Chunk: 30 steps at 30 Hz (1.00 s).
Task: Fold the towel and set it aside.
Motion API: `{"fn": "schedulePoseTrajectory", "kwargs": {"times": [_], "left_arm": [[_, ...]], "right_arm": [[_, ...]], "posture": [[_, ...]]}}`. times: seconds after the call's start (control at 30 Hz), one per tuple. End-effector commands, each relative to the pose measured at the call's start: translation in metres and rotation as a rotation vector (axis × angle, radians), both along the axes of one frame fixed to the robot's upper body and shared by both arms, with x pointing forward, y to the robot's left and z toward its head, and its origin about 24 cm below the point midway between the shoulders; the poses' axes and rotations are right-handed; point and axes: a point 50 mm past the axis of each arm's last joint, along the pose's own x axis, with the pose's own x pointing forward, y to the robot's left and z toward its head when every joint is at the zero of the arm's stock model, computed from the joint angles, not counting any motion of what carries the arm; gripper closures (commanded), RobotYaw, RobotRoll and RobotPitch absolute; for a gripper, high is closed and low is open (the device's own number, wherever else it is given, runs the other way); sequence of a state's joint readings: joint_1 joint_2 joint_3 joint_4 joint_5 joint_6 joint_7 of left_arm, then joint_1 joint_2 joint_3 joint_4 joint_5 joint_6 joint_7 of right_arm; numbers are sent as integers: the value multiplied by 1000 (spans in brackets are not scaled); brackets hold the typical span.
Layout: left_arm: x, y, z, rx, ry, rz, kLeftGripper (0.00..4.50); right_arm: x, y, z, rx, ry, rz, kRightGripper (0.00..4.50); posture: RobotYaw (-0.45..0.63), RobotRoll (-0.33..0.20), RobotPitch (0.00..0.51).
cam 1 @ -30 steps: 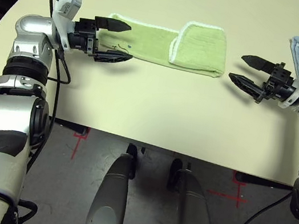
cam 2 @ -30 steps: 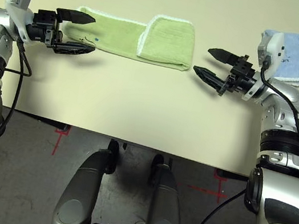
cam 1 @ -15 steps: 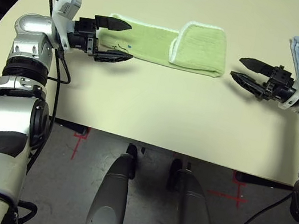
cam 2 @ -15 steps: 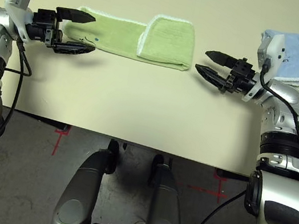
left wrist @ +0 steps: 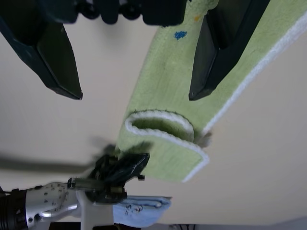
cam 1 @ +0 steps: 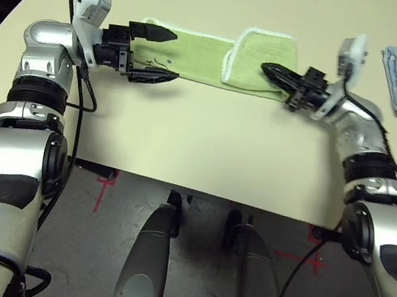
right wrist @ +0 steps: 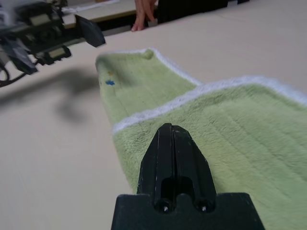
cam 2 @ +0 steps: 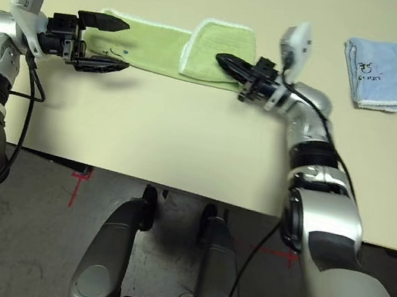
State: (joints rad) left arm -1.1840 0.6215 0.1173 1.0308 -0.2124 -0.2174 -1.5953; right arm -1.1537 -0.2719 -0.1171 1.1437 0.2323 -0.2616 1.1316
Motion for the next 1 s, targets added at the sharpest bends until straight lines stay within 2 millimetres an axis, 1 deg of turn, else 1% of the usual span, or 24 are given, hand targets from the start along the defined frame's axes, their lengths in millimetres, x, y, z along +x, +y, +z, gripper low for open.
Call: {"fn": "schedulePoseTrajectory", "kwargs": {"times": [0.03,0.1,0.23,0.4,0.53,0.63,0.7,0.77,0.9,1.0], "left_arm": [[-1,-3,1,12,-17,-22,0],[-2,-2,3,13,-17,-20,0],[-2,1,2,19,-14,-18,0],[-2,0,2,18,-13,-19,0],[-2,0,2,16,-14,-18,0],[-2,0,2,15,-14,-17,0],[-1,-1,2,14,-15,-16,0],[-1,-1,3,13,-15,-16,0],[0,-1,4,12,-16,-13,0],[-1,-1,5,12,-17,-11,0]], "right_arm": [[2,5,-11,-39,40,-22,4464],[3,4,-13,-53,52,-34,4464],[3,-3,-18,-92,87,-44,4464],[1,-16,-16,-113,97,-22,4464],[0,-24,6,-57,47,18,4464],[-1,-27,31,-8,-14,41,4464],[-1,-28,47,33,-52,35,4464],[1,-28,58,93,-61,5,4464],[6,-25,68,169,-44,-46,4464],[11,-18,69,197,-28,-111,4464]], "posture": [[176,0,373],[177,0,373],[171,0,373],[154,0,370],[152,0,370],[140,0,366],[138,0,365],[137,0,365],[142,0,365],[148,0,365]]}}
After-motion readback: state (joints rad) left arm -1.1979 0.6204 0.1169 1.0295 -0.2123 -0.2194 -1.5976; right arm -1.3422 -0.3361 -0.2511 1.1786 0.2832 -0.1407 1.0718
